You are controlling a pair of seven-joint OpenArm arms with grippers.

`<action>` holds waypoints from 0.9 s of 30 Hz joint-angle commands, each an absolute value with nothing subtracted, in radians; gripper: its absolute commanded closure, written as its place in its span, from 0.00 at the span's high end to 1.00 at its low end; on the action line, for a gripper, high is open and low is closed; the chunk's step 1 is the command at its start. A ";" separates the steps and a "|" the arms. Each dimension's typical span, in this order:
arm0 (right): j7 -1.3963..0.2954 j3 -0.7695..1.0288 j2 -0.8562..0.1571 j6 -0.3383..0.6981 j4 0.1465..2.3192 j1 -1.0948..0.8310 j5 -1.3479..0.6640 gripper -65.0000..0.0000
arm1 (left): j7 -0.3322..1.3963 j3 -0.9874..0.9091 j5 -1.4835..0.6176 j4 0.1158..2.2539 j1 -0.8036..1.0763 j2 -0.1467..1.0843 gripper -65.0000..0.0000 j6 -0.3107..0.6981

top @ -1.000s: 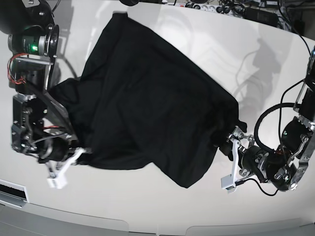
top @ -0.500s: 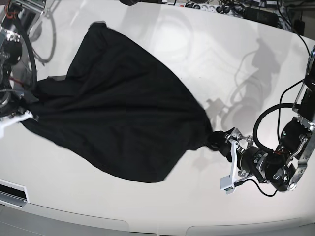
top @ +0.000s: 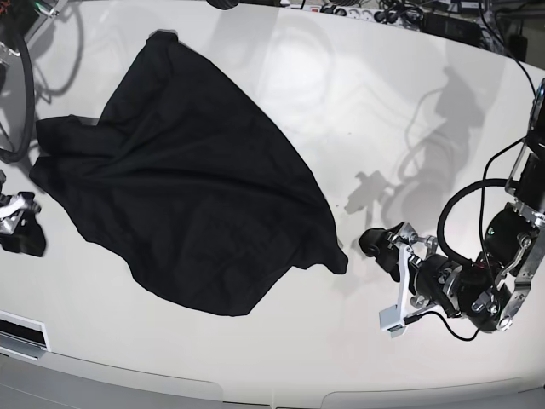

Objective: Layout the t-shirt on the table in an organized manner, then fold the t-shirt properly
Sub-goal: 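Move the right gripper over the shirt and grasp its edge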

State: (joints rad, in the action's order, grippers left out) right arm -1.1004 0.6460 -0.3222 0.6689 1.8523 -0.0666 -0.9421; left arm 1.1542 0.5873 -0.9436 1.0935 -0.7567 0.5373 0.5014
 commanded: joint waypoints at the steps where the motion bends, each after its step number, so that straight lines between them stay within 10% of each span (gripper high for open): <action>1: -1.114 0.646 -0.341 0.697 1.901 -0.089 -1.006 0.46 | 1.144 0.574 -0.958 1.106 -0.789 0.546 0.76 0.501; 13: -1.160 0.289 -0.307 0.698 2.037 -0.371 -1.063 0.44 | 1.140 0.574 -0.955 1.106 -0.790 0.546 0.76 0.501; 23: -0.968 -0.157 -0.303 0.686 2.035 -0.388 -0.436 0.44 | 1.141 0.574 -0.954 1.106 -0.790 0.546 0.76 0.501; 27: -0.894 -0.277 -0.302 0.514 2.013 -0.388 -0.168 0.45 | 1.145 0.574 -0.954 1.106 -0.790 0.546 0.76 0.501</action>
